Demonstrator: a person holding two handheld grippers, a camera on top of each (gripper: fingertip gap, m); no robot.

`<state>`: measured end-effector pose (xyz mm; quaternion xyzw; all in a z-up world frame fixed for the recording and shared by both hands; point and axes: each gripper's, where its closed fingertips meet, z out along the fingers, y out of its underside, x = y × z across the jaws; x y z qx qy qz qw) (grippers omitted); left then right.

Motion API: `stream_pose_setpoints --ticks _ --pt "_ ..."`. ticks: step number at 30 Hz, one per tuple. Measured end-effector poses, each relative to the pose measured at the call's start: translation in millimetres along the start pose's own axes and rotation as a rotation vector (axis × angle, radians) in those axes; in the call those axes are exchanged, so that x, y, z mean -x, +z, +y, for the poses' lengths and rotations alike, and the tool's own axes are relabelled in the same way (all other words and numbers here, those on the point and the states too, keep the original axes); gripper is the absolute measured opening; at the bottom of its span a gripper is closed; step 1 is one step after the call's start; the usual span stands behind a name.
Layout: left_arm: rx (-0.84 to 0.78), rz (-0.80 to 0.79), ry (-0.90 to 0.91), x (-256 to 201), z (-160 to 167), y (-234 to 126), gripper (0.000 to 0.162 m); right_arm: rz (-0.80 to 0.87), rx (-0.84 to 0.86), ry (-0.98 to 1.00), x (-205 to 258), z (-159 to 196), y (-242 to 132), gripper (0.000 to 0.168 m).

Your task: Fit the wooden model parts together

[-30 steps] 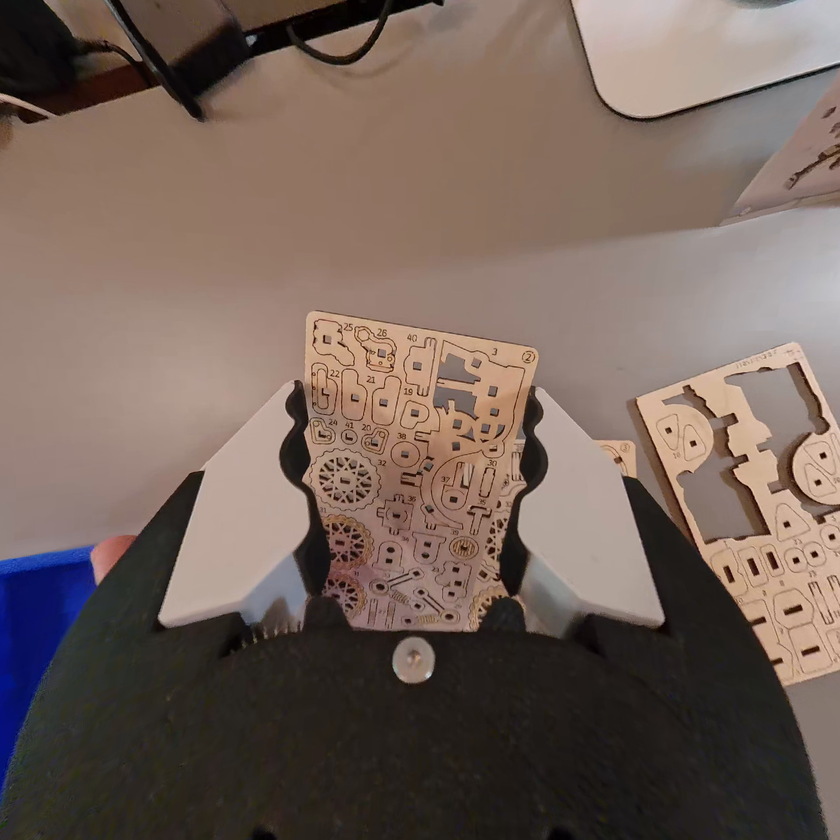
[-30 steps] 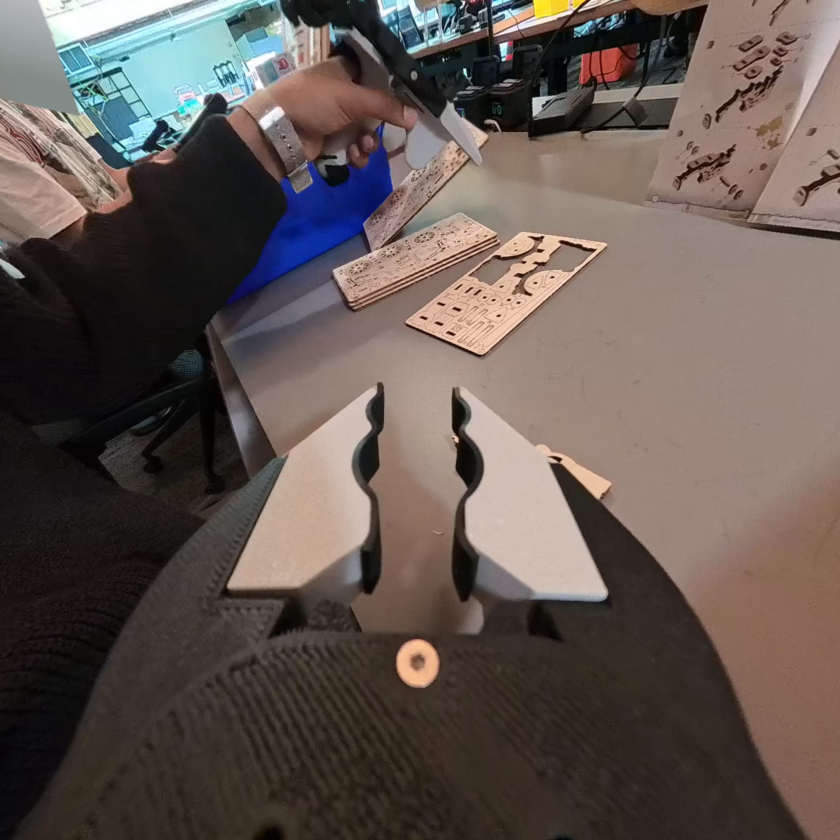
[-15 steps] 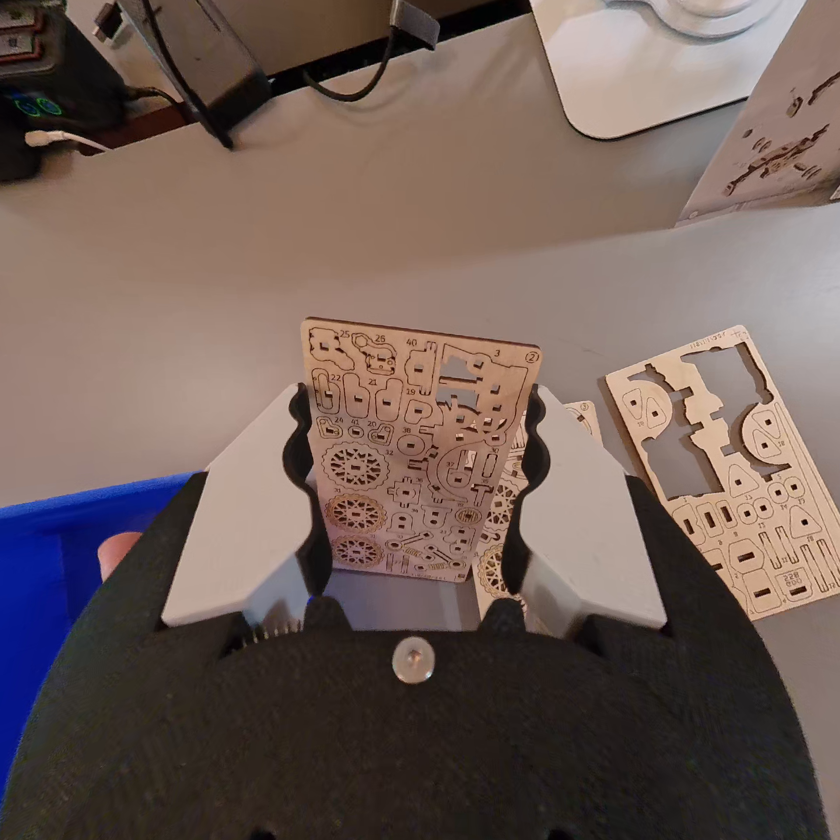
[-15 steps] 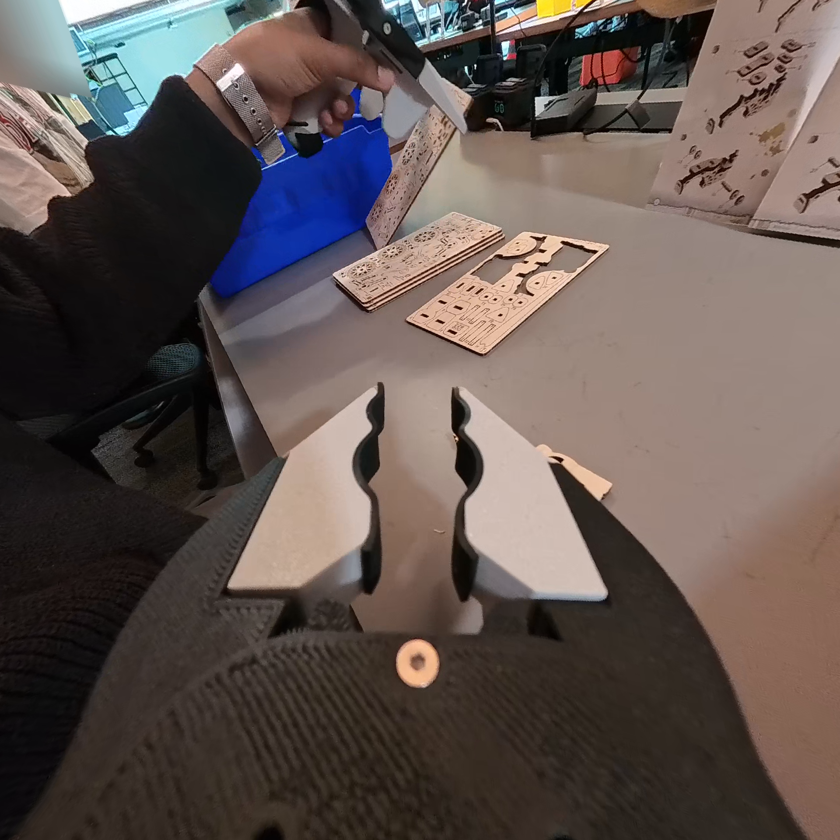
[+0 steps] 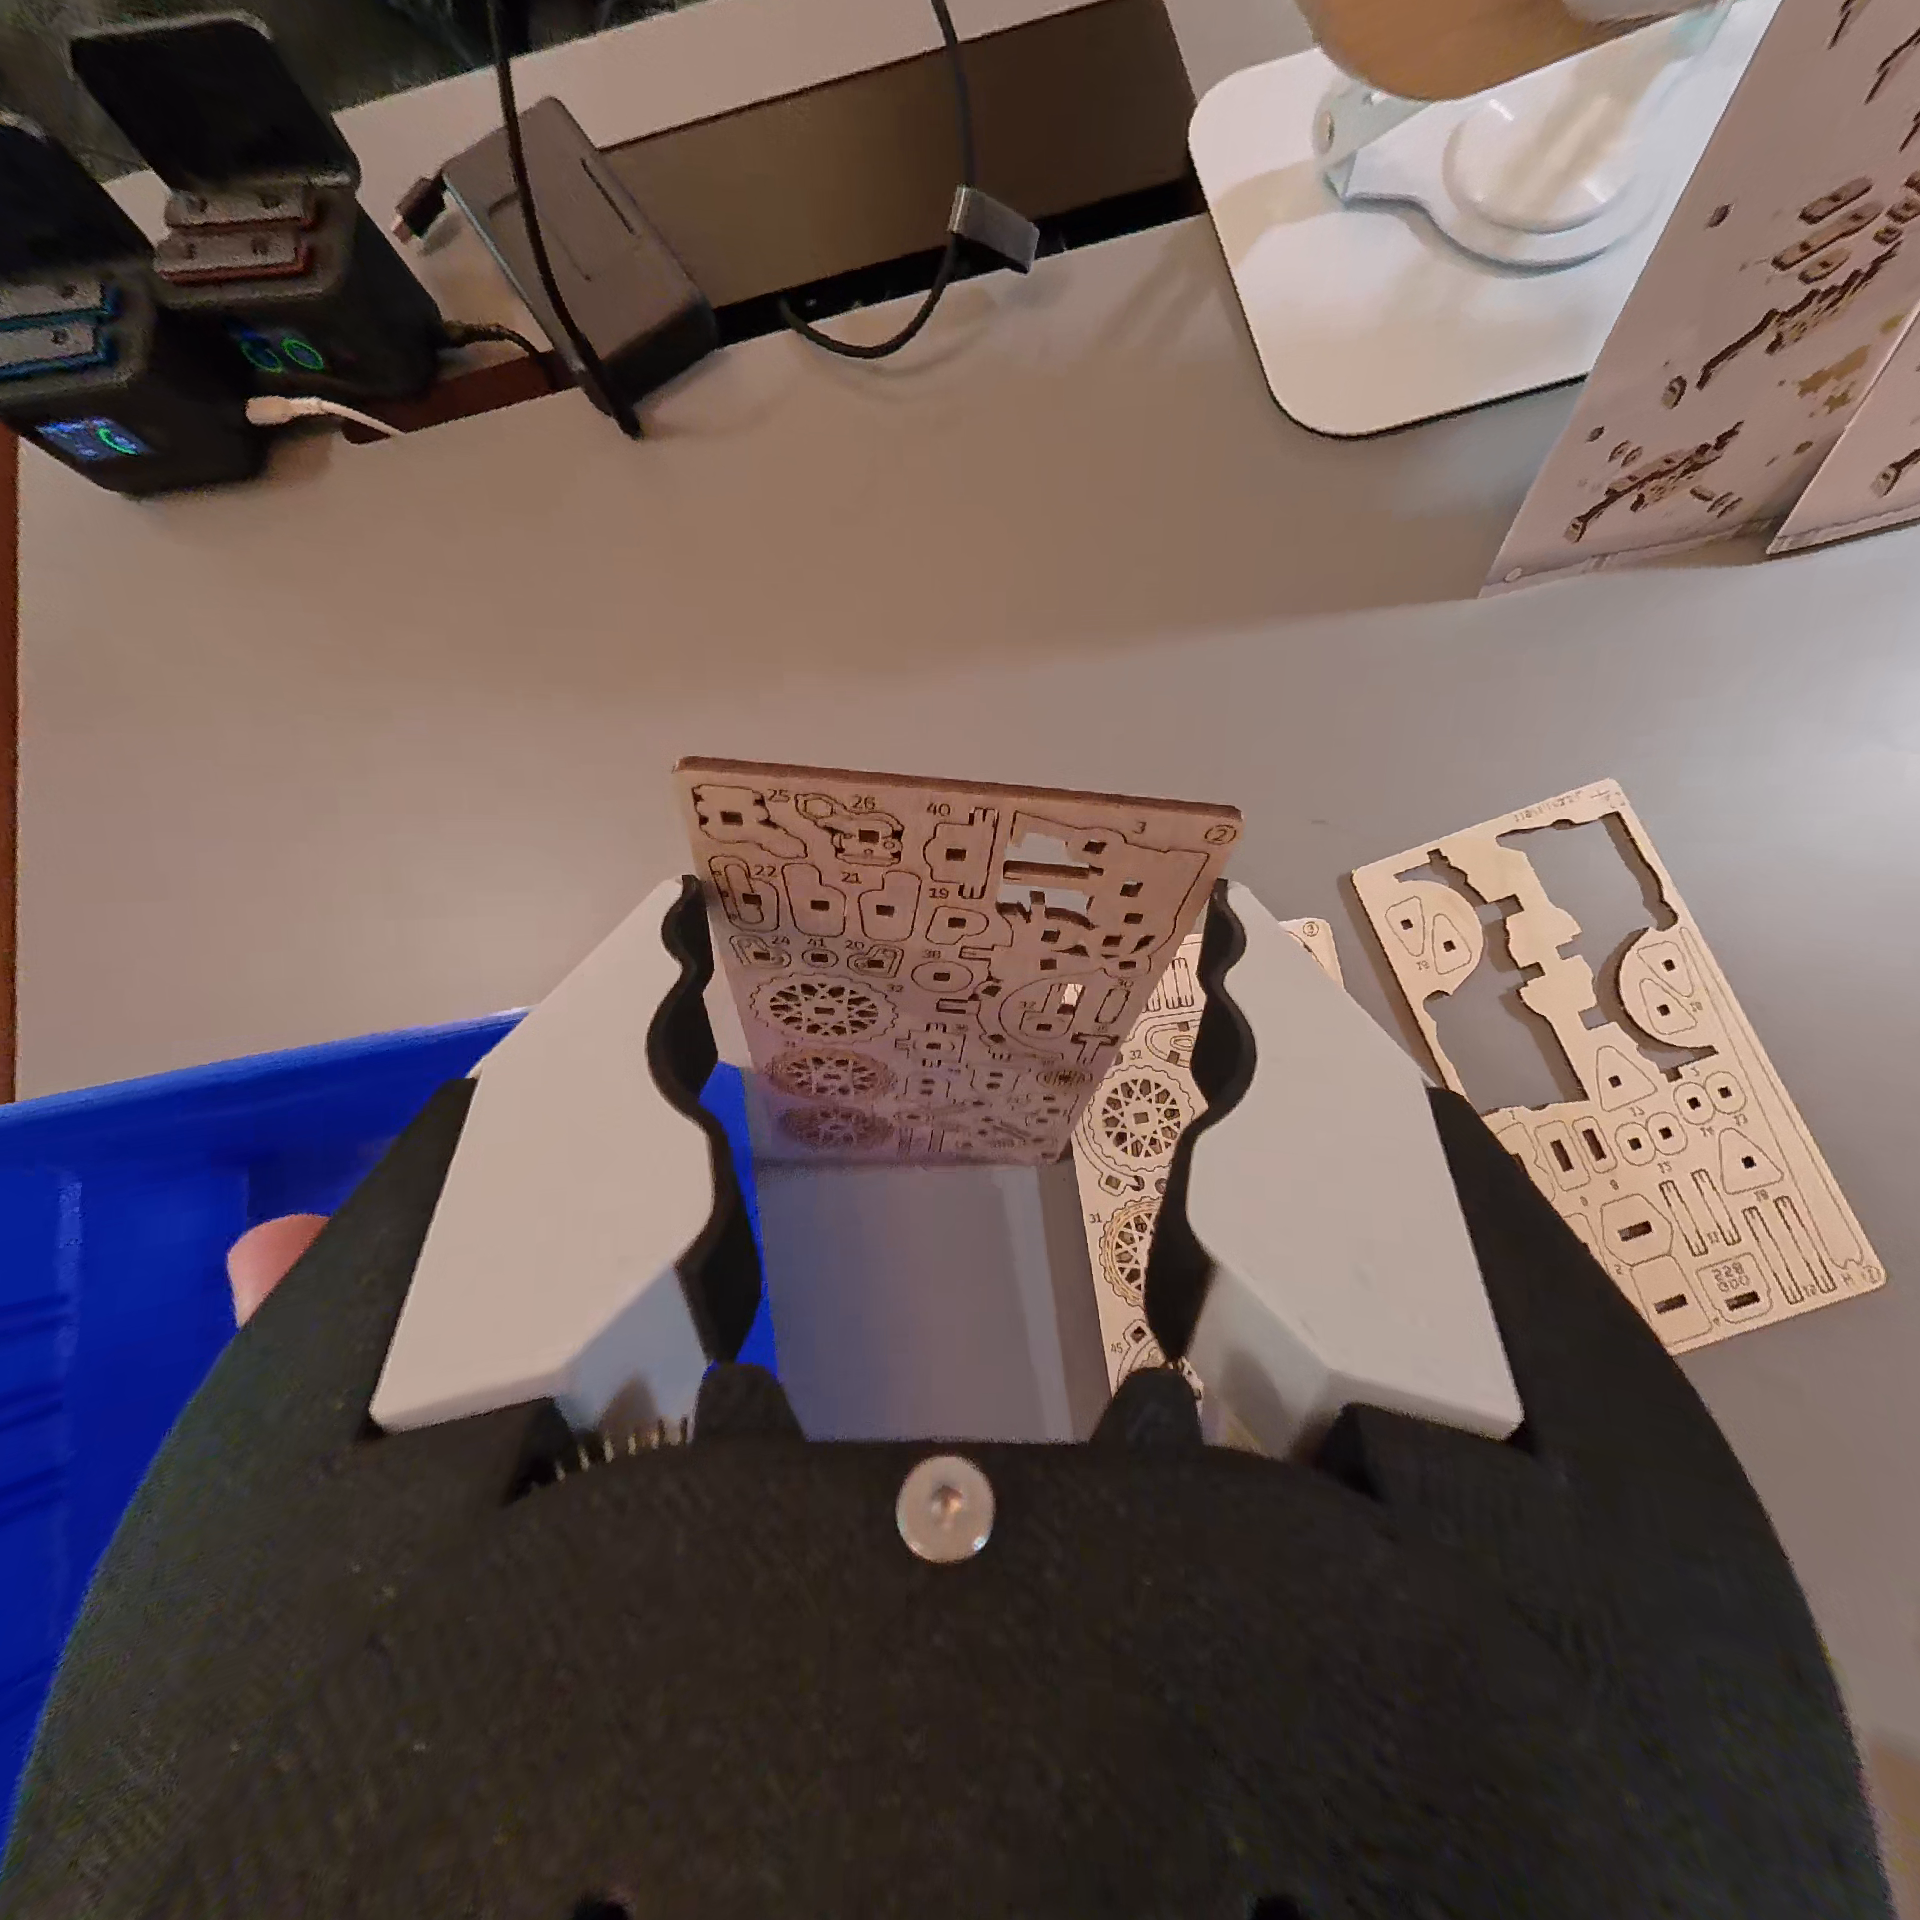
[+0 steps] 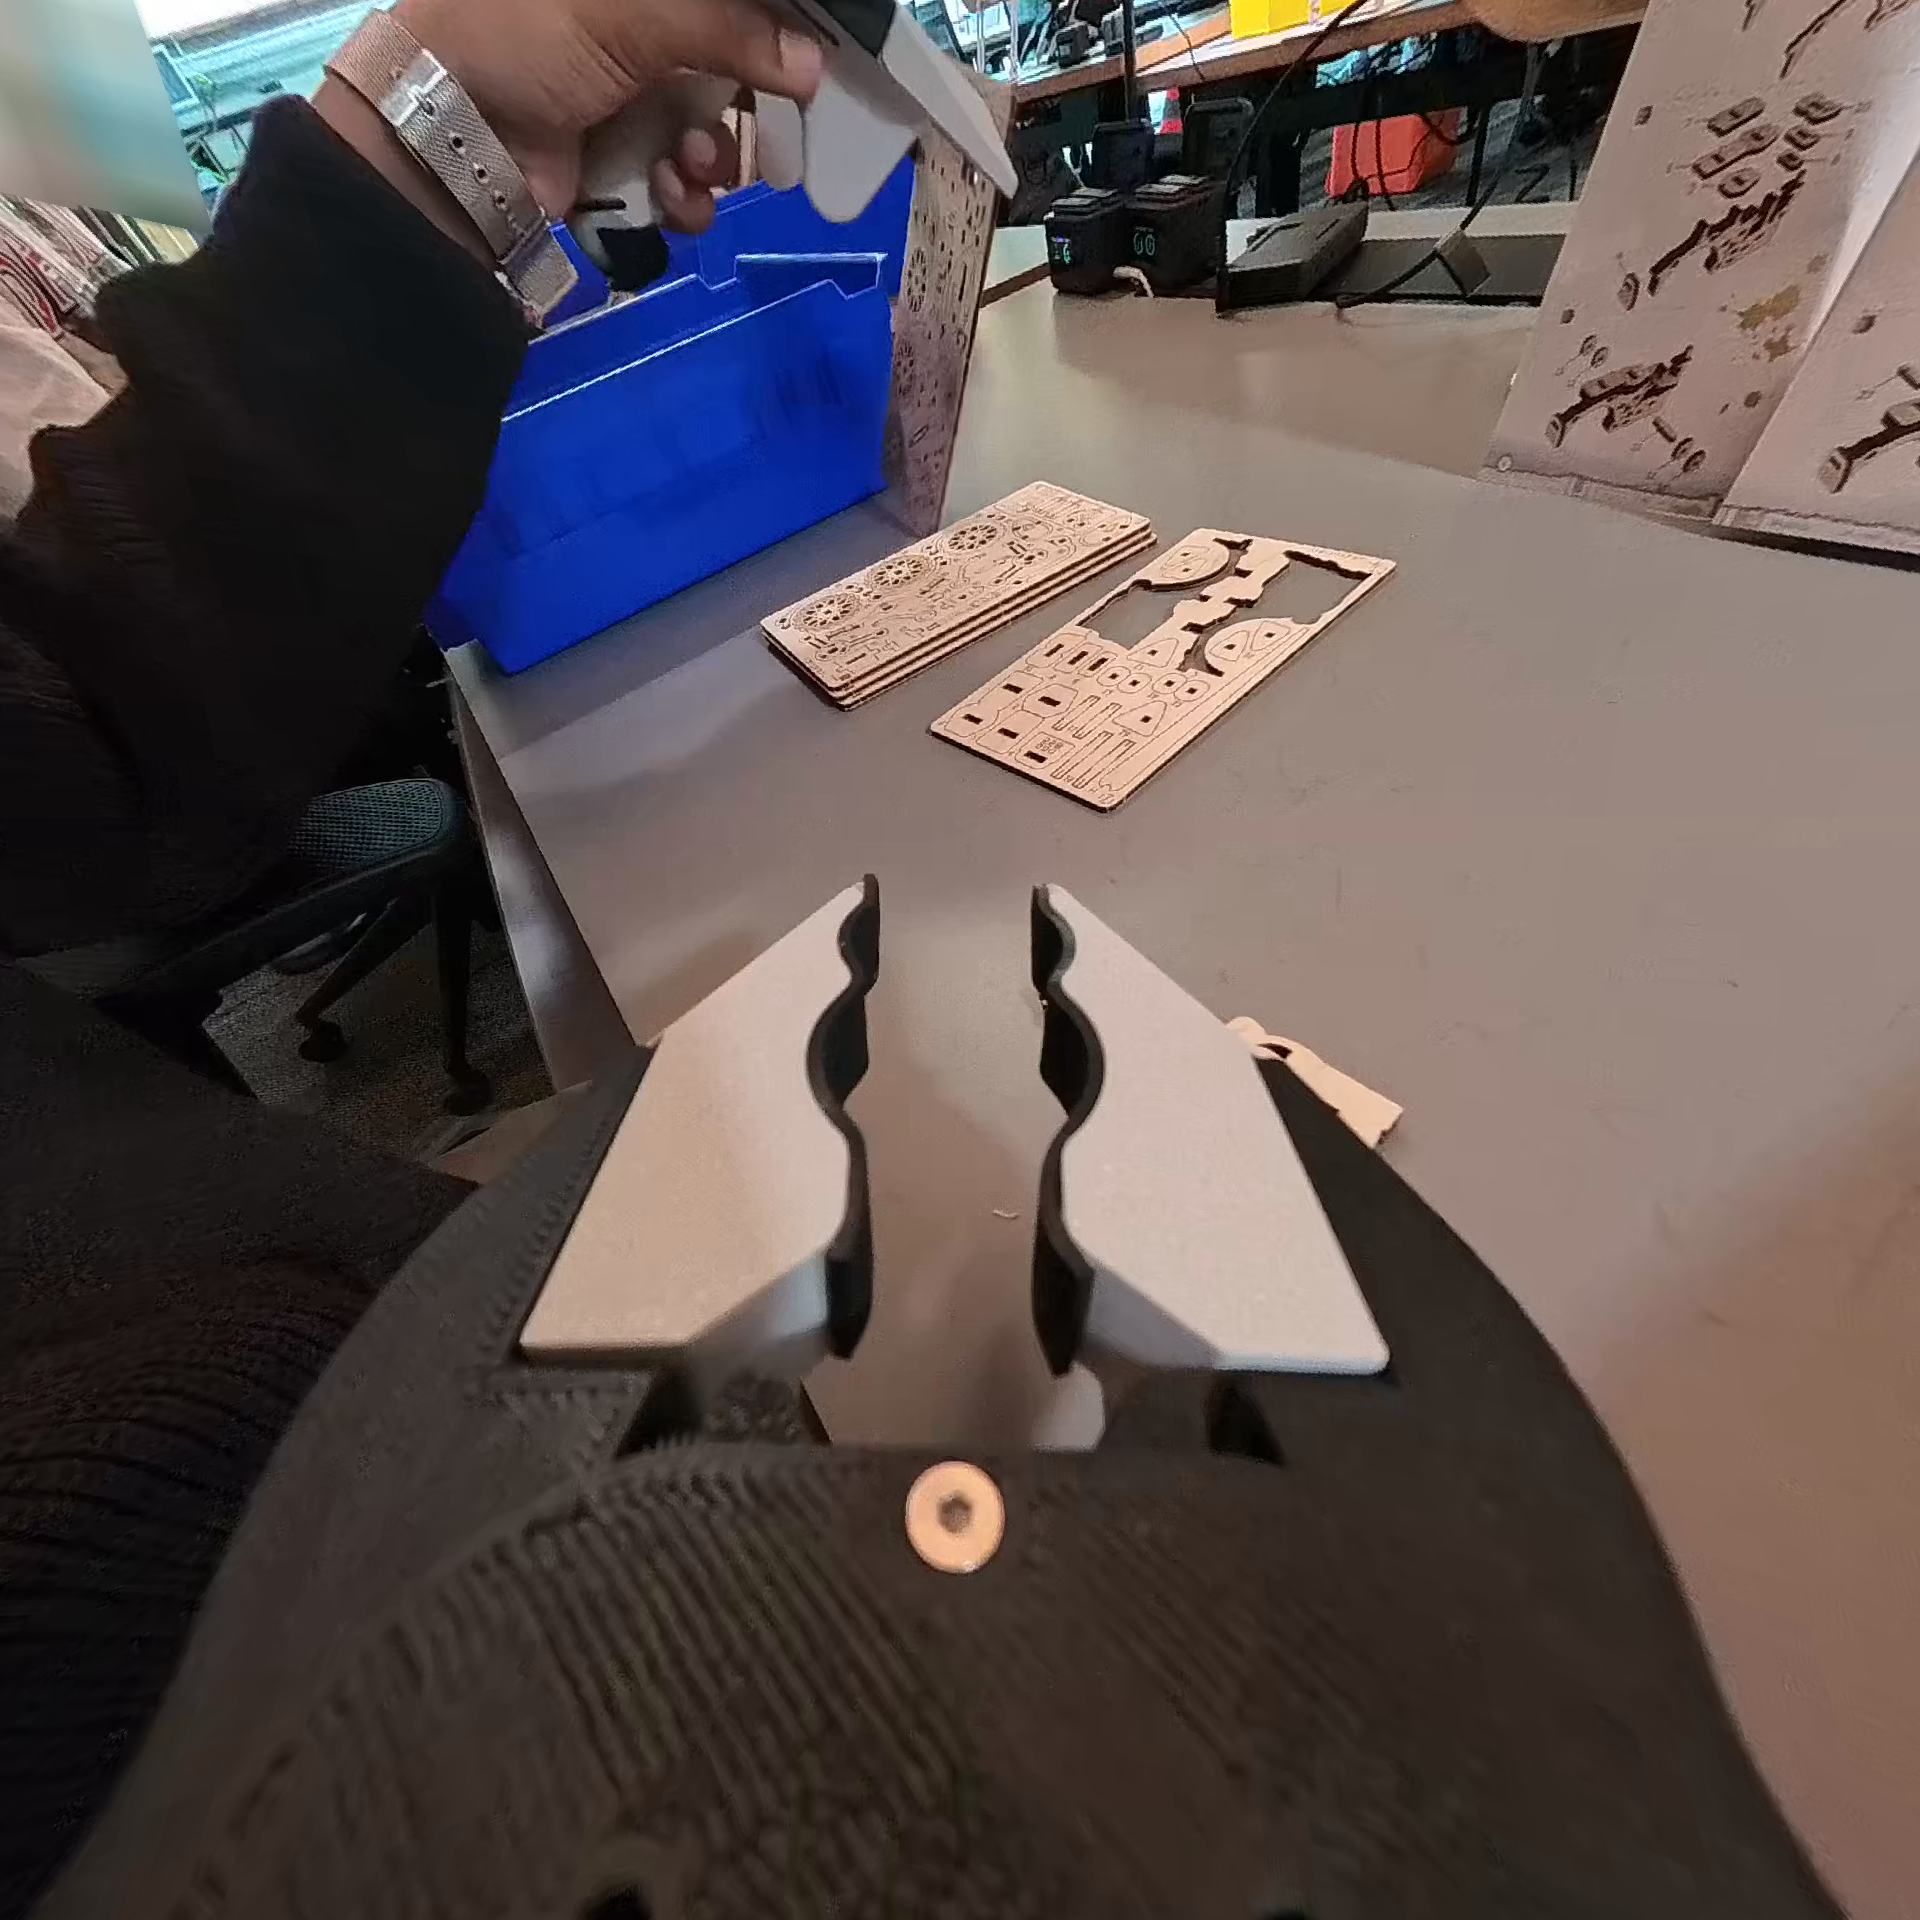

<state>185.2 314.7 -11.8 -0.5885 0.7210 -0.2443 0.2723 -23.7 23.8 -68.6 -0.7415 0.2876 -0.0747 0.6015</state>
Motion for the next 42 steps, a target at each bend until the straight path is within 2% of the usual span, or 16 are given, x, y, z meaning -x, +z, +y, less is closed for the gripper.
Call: stream_pose_setpoints --ticks 29,42 --pt "-0.169 0.008 0.068 -29 -34 -50 0.094 0.002 0.003 -0.012 1 1 0 0.027" --pt "-0.191 0.050 0.093 -48 -37 -56 0.094 0.003 0.005 -0.021 1 1 0 0.027"
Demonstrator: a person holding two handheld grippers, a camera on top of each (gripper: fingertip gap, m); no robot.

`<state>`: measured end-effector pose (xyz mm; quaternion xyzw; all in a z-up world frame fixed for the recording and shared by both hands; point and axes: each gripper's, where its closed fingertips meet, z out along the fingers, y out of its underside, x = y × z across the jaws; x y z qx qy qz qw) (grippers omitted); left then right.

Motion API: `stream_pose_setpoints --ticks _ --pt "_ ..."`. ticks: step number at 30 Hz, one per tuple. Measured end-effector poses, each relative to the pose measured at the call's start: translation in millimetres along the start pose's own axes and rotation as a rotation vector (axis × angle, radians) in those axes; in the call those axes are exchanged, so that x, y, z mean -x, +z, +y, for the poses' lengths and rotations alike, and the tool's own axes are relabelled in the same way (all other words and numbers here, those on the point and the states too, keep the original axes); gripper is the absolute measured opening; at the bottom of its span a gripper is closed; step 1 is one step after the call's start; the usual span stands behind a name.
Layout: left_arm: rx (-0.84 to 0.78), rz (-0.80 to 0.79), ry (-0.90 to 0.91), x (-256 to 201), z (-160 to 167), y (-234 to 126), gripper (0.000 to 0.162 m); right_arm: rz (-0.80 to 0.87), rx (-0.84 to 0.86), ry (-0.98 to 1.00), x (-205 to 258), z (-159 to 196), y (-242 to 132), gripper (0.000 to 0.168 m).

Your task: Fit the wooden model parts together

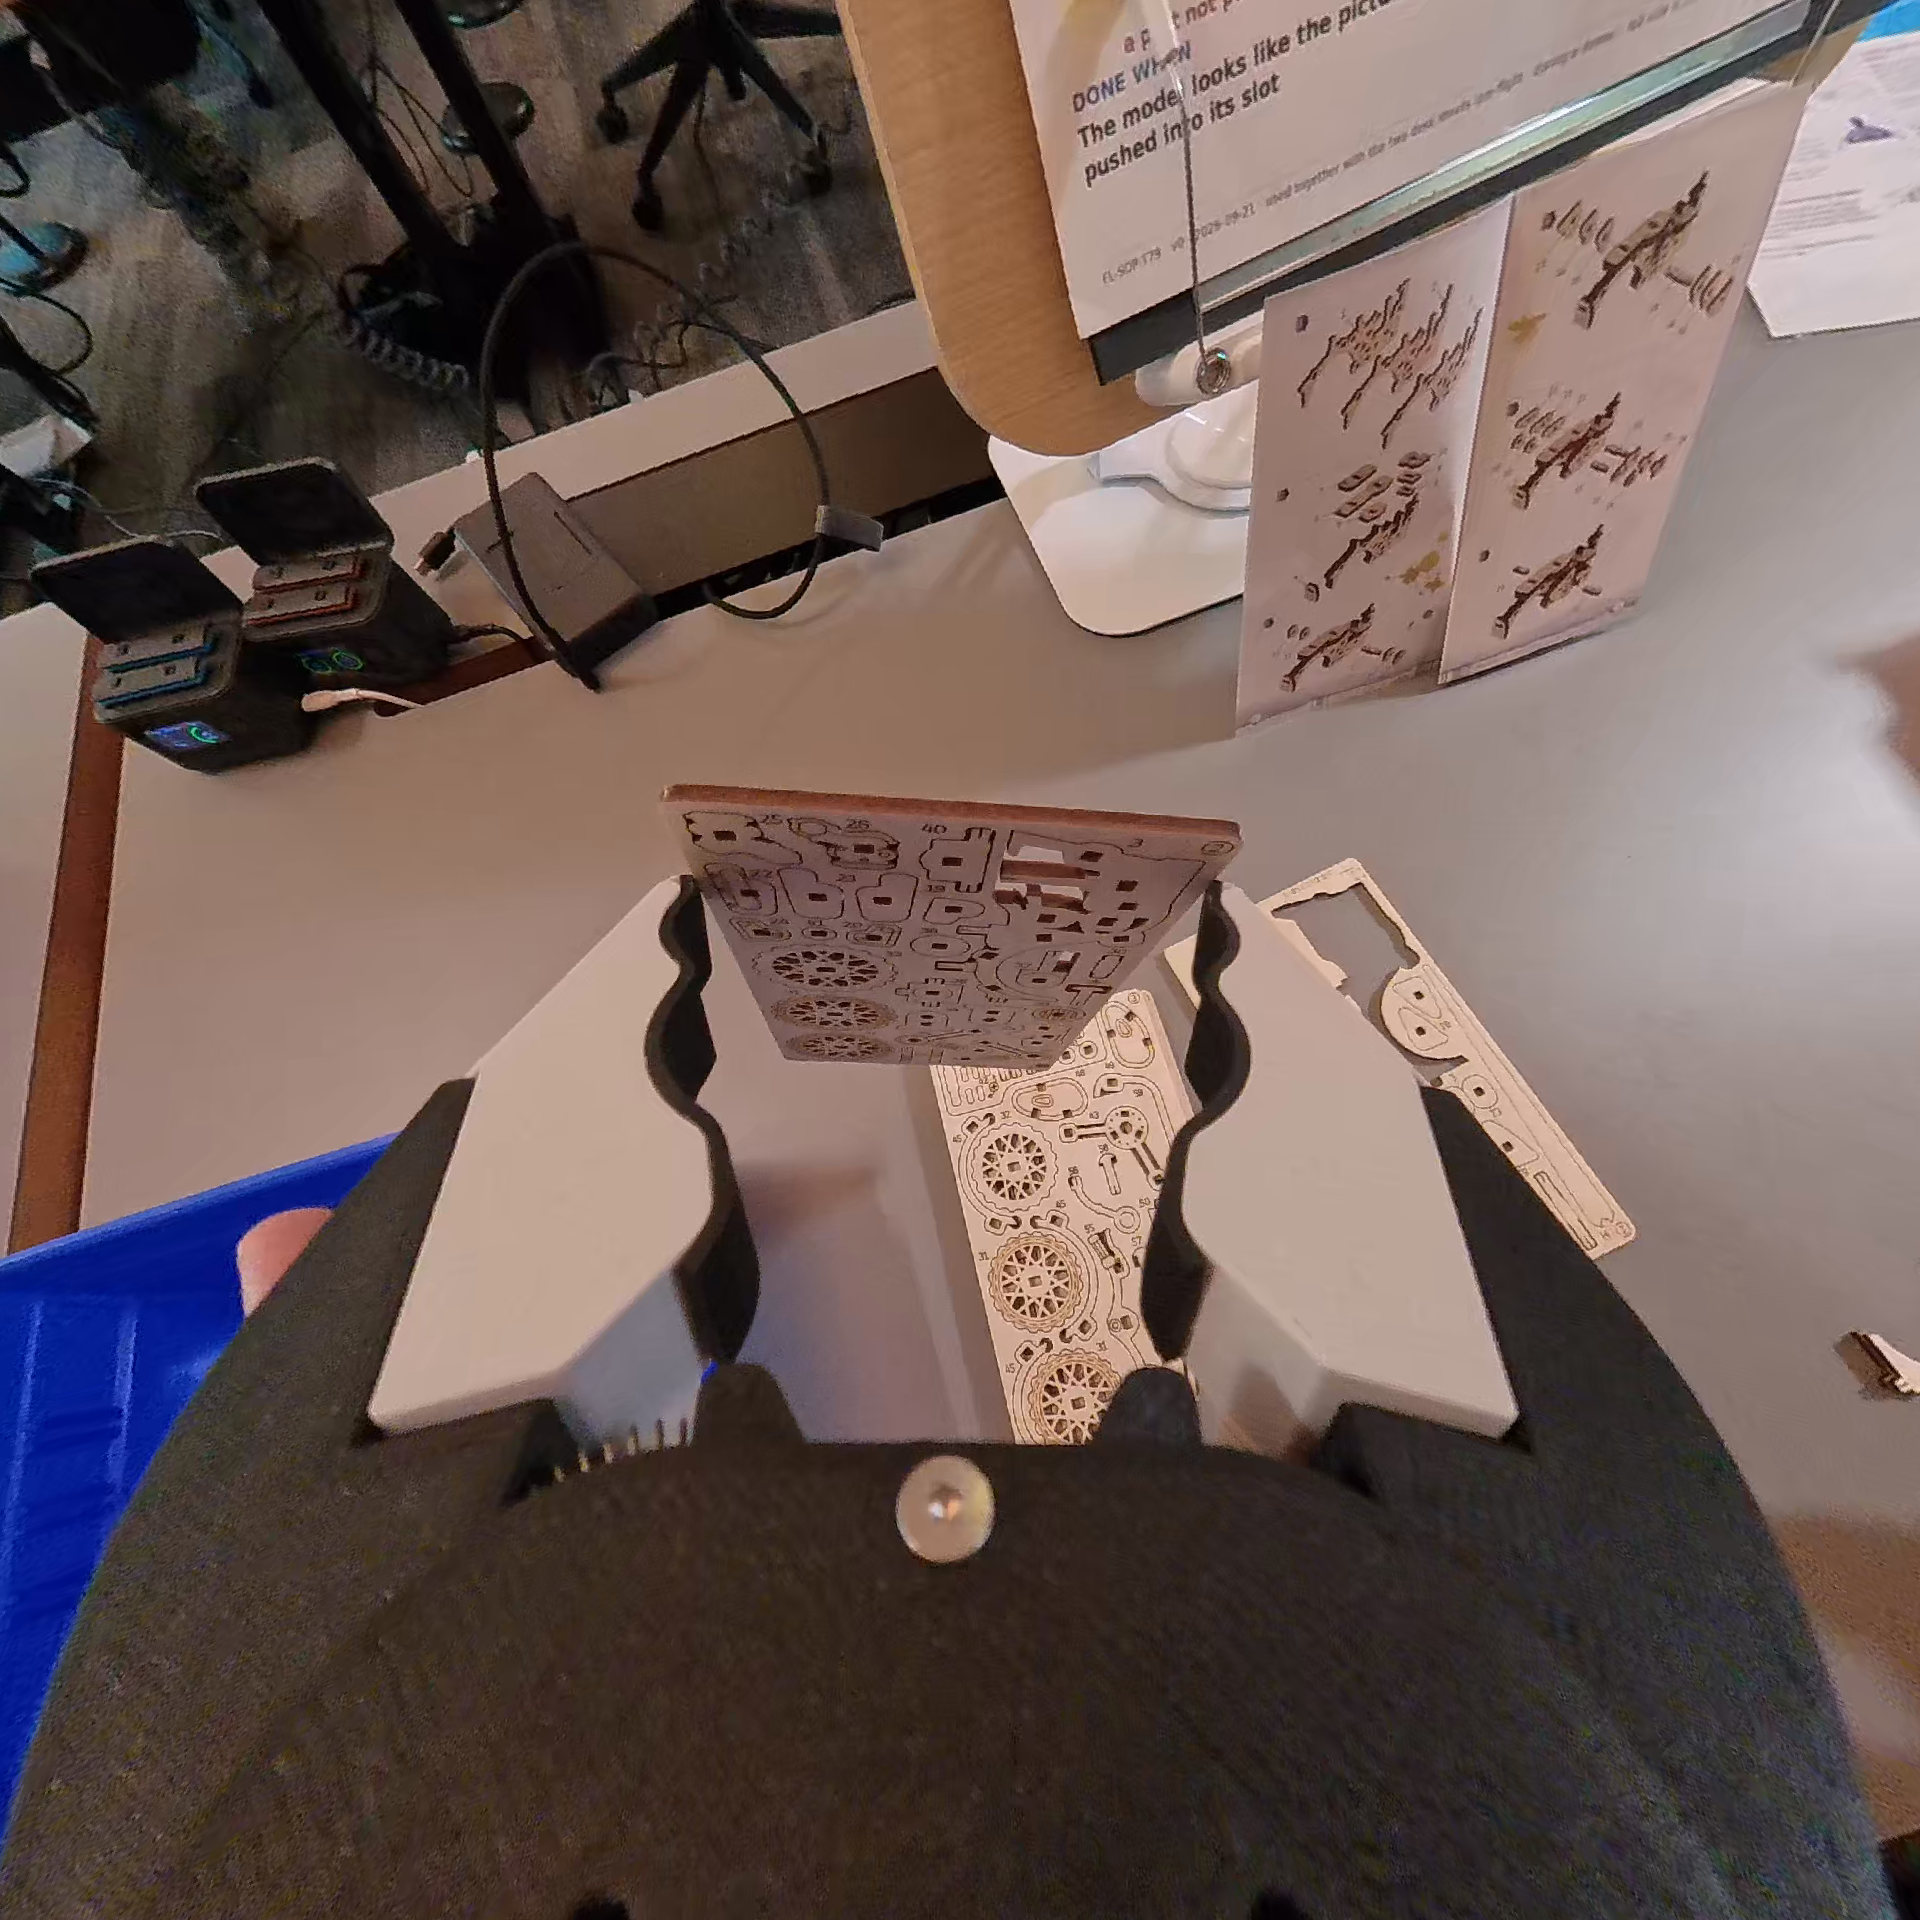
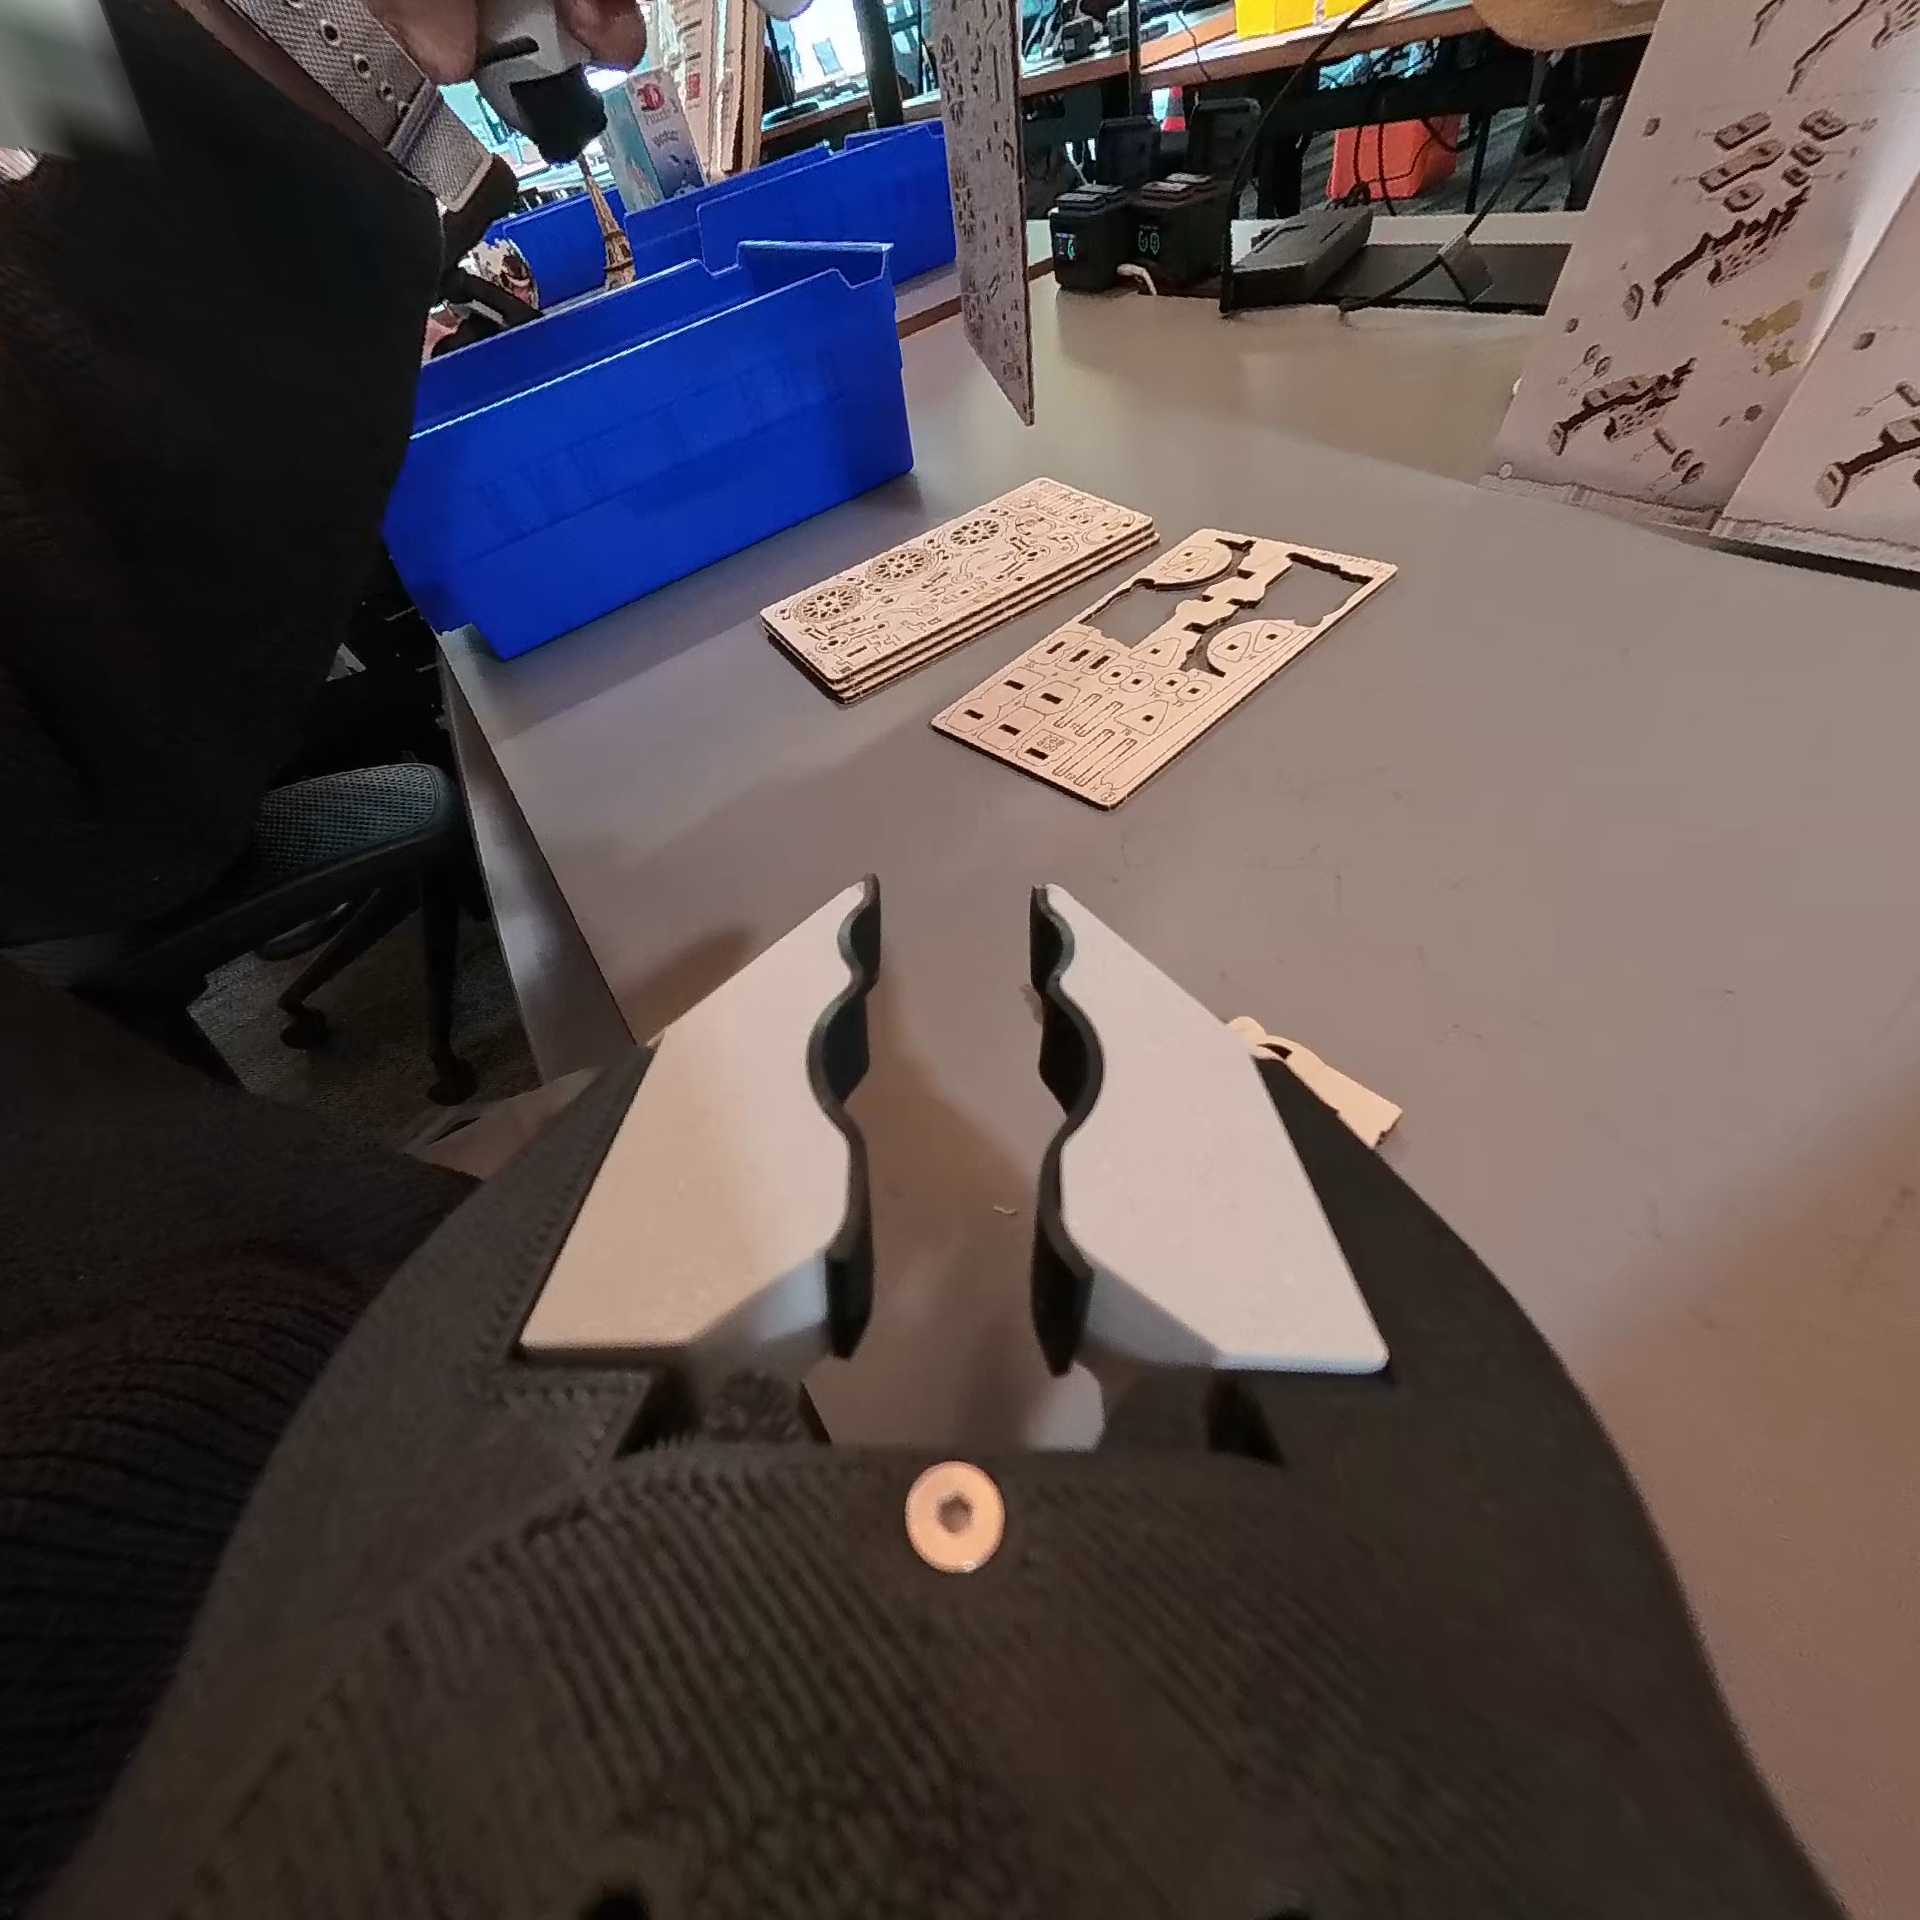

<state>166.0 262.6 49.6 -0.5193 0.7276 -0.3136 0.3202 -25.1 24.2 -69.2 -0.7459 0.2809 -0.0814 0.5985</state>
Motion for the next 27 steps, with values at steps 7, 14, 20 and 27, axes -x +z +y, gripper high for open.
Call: stream_pose_setpoints --ticks 7,14,20,27 --pt "0.010 0.006 0.007 -3 2 1 0.094 0.001 0.002 -0.005 0 0 0 0.027" --pt "0.009 0.004 0.014 -4 1 0 0.094 0.001 0.002 -0.006 0 0 0 0.027" --pt "0.012 0.003 0.024 -6 0 -3 0.094 0.001 0.004 -0.008 1 1 0 0.027" --pt "0.025 0.005 0.046 -11 0 -8 0.094 0.002 0.005 -0.012 1 1 0 0.027"
